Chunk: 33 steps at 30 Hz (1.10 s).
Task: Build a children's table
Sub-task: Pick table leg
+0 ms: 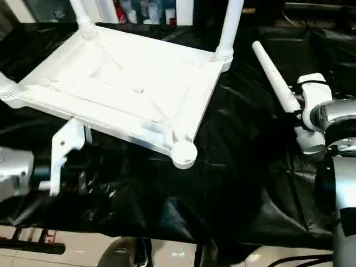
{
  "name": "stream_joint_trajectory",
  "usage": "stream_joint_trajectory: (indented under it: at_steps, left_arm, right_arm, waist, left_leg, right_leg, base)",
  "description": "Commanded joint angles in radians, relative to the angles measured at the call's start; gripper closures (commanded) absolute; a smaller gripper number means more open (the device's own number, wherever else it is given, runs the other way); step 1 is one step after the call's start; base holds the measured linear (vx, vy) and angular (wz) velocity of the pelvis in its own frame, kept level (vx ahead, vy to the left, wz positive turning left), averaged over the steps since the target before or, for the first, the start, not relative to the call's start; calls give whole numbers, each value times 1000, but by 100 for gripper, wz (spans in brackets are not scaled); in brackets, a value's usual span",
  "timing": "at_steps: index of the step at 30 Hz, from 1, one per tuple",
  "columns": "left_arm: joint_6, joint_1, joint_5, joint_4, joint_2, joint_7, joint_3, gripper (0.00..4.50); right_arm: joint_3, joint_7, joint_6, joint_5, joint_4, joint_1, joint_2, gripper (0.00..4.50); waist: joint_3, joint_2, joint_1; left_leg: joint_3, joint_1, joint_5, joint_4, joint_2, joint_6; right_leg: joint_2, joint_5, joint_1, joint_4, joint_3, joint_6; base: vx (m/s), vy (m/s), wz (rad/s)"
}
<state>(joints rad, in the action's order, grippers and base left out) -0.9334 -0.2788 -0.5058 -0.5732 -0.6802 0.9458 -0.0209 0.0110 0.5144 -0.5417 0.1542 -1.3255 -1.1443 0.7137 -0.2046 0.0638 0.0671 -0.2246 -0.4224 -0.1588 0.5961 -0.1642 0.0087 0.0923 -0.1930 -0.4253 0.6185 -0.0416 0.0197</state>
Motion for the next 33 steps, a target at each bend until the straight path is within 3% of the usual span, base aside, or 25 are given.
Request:
stream_joint_trajectory:
  at_steps: [1, 3, 7, 8, 12, 16, 17, 18, 20, 21, 23, 24, 25, 26, 27, 28, 29, 30, 31, 32, 33]
  left_arm:
    - [1, -5, -27, -4, 6, 5, -15, 0]
    - [12, -14, -32, 2, 12, 16, -26, 0]
    - [39, -30, -23, 24, 33, 6, -41, 0]
    - [53, -43, -19, 43, 59, -7, -42, 0]
    - [86, -69, -19, 87, 113, -37, -47, 0]
    - [115, -95, -2, 138, 159, -78, -61, 0]
    - [124, -107, 5, 156, 182, -100, -62, 0]
    - [131, -116, 11, 170, 200, -114, -63, 0]
    - [151, -149, 41, 216, 266, -188, -63, 0]
    - [156, -176, 53, 251, 325, -253, -58, 0]
    - [168, -199, 55, 279, 382, -305, -50, 0]
    - [168, -199, 55, 279, 382, -305, -50, 0]
    - [171, -234, 43, 314, 451, -363, -38, 0]
    - [171, -234, 43, 314, 451, -363, -38, 0]
    - [140, -279, 7, 359, 520, -412, -12, 0]
    - [140, -279, 7, 359, 520, -412, -12, 0]
    - [108, -319, -30, 396, 570, -440, 18, 0]
    - [86, -343, -56, 415, 598, -454, 39, 0]
    - [84, -350, -63, 421, 605, -456, 44, 0]
    - [70, -405, -123, 462, 659, -466, 83, 0]
    - [64, -426, -148, 479, 678, -471, 98, 0]
  right_arm:
    - [8, 3, -5, 13, -16, 7, 17, 192]
    - [6, -2, -4, 9, -18, 10, 19, 206]
    - [-6, -18, -5, 0, -19, 12, 20, 241]
    - [-21, -24, -4, -5, -20, 18, 22, 248]
    - [-66, -47, -7, -41, -21, 34, 25, 261]
    - [-119, -84, -1, -87, -17, 48, 37, 262]
    - [-157, -105, 20, -119, -12, 49, 42, 262]
    - [-184, -120, 36, -141, -8, 49, 45, 262]
    - [-276, -121, 108, -224, 12, 52, 43, 262]
    - [-356, -80, 189, -302, 43, 64, 29, 262]
    - [-423, -34, 263, -371, 78, 81, 11, 262]
    - [-423, -34, 263, -371, 78, 81, 11, 262]
    - [-507, 126, 299, -485, 193, 139, -44, 262]
    - [-507, 126, 299, -485, 193, 139, -44, 262]
    - [-584, 265, 208, -630, 414, 241, -129, 263]
    - [-584, 265, 208, -630, 414, 241, -129, 263]
    - [-606, 325, 109, -745, 618, 337, -197, 263]
    - [-600, 342, 58, -812, 746, 396, -236, 263]
    - [-596, 344, 45, -831, 778, 412, -245, 263]
    - [-559, 359, -43, -966, 997, 521, -306, 263]
    - [-539, 367, -75, -1015, 1072, 559, -323, 263]
  waist:
    - [118, -32, 3]
    - [127, -39, 4]
    - [131, -39, 5]
    - [134, -43, 4]
    - [145, -37, 10]
    - [151, -43, 15]
    - [153, -52, 13]
    - [154, -52, 15]
    - [159, -53, 15]
    - [161, -51, 18]
    - [165, -54, 17]
    - [168, -56, 16]
    - [172, -56, 17]
    - [173, -54, 22]
    - [178, -55, 20]
    - [180, -52, 30]
    - [189, -58, 25]
    - [191, -55, 35]
    - [190, -54, 35]
    - [194, -59, 39]
    - [195, -58, 50]
  left_leg:
    - [31, 34, -73, -46, -56, 84]
    - [31, 32, -70, -40, -56, 87]
    - [32, 31, -95, -35, -56, 72]
    - [31, 31, -102, -34, -55, 65]
    - [32, 32, -118, -27, -55, 45]
    - [32, 33, -148, -22, -54, 30]
    - [31, 31, -152, -23, -53, 29]
    - [32, 32, -155, -21, -52, 27]
    - [32, 31, -167, -19, -53, 21]
    - [32, 33, -180, -17, -53, 20]
    - [34, 33, -198, -18, -54, 26]
    - [34, 31, -188, -18, -53, 33]
    - [34, 30, -173, -15, -51, 45]
    - [31, 28, -167, -13, -52, 69]
    - [32, 24, -130, -15, -49, 90]
    - [28, 31, -127, -14, -50, 103]
    - [38, 26, -99, -15, -56, 118]
    - [32, 35, -103, -14, -56, 123]
    - [33, 34, -108, -17, -55, 127]
    - [34, 35, -111, -19, -55, 123]
    - [34, 41, -131, -19, -57, 112]
  right_leg:
    - [54, -67, 60, -45, 39, 355]
    - [54, -72, 62, -43, 39, 351]
    - [53, -113, 60, -43, 39, 337]
    - [53, -127, 62, -43, 39, 332]
    - [52, -133, 61, -40, 39, 325]
    - [52, -177, 59, -41, 39, 306]
    - [50, -187, 60, -44, 39, 292]
    - [51, -194, 60, -43, 40, 287]
    - [52, -216, 59, -45, 39, 266]
    - [51, -219, 56, -45, 38, 256]
    - [53, -223, 57, -48, 37, 243]
    - [53, -214, 60, -47, 35, 242]
    - [49, -190, 59, -44, 33, 245]
    - [52, -161, 60, -47, 36, 240]
    - [44, -120, 65, -42, 32, 246]
    - [44, -94, 63, -45, 34, 238]
    - [45, -66, 66, -35, 26, 258]
    - [43, -59, 60, -39, 29, 260]
    - [43, -65, 61, -43, 29, 259]
    - [45, -98, 61, -48, 26, 252]
    - [48, -145, 59, -55, 27, 241]
  base:
    - [0, 0, 0]
    - [0, 0, 0]
    - [0, 0, 0]
    - [0, 0, 0]
    - [0, 0, 0]
    - [0, 0, 0]
    - [0, 0, 0]
    - [0, 0, 0]
    - [0, 0, 0]
    - [0, 0, 0]
    - [0, 0, 0]
    - [0, 0, 0]
    - [0, 0, 0]
    - [0, 0, 0]
    - [0, 0, 0]
    - [0, 0, 0]
    - [0, 0, 0]
    - [0, 0, 0]
    - [0, 0, 0]
    - [0, 0, 0]
    - [0, 0, 0]
